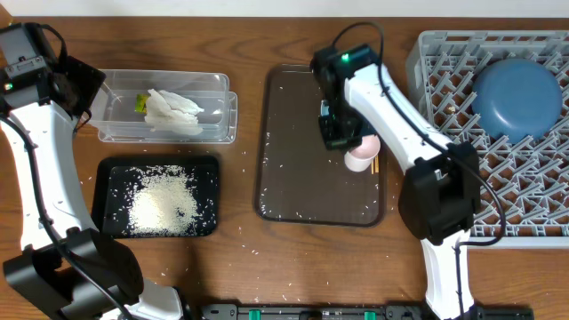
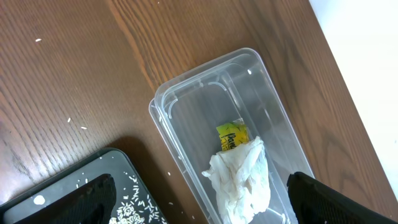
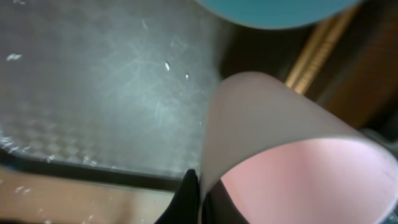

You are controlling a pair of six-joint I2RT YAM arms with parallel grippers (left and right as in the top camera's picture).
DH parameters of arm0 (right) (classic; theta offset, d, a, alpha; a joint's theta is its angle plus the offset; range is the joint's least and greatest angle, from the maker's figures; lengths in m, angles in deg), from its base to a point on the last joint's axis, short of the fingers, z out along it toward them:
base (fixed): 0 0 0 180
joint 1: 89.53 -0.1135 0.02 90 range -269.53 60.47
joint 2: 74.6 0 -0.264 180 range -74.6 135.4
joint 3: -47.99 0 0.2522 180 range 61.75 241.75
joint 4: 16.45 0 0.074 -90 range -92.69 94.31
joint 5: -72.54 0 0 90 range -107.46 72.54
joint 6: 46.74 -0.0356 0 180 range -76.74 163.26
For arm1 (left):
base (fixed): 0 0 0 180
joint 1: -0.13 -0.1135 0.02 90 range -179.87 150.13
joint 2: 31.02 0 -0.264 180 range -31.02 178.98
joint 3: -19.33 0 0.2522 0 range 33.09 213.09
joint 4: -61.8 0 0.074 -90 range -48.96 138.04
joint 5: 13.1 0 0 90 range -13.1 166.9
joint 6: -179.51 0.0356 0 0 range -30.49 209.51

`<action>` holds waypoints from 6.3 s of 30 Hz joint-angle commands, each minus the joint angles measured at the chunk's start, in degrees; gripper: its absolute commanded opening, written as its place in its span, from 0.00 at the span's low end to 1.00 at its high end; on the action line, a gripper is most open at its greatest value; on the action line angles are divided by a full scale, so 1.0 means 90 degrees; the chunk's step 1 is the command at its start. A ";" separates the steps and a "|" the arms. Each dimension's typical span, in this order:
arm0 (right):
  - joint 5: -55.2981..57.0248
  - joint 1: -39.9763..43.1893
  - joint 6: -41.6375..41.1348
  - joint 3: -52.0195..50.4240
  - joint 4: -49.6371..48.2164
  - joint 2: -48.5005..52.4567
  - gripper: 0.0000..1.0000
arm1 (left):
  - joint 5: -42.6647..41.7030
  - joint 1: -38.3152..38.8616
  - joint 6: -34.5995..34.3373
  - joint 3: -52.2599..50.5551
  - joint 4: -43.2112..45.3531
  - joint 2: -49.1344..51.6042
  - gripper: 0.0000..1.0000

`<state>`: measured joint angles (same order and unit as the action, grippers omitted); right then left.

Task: Sort waste into correct bins and load items into the dishwasher rack
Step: 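Carry the pink cup into the rack and release it, then move the right gripper to the light-blue bowl and grasp it, then carry the light-blue bowl into the rack beside the teal plate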

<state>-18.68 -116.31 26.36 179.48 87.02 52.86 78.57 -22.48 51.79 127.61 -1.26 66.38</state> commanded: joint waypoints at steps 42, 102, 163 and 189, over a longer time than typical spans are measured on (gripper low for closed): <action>-0.7397 0.7689 0.6057 -0.1865 0.0605 -0.0627 0.01 | 0.0010 -0.0010 -0.0058 0.0034 -0.0017 -0.0046 0.91; -0.3339 0.7711 0.1688 -0.2659 -0.1375 -0.4090 0.21 | 0.0010 -0.0010 -0.0058 0.0034 -0.0015 -0.0046 0.91; -0.0277 -0.0163 -0.0214 -0.1613 -0.3546 -0.1554 0.01 | 0.0010 -0.0010 -0.0058 0.0034 -0.0017 -0.0046 0.91; -0.6001 0.7587 0.2679 -0.2098 -0.3184 -0.3300 0.01 | 0.0010 -0.0010 -0.0058 0.0034 -0.0017 -0.0046 0.91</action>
<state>-63.51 -51.44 46.12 163.03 60.07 21.17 78.57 -22.48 51.79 127.61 -1.26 66.38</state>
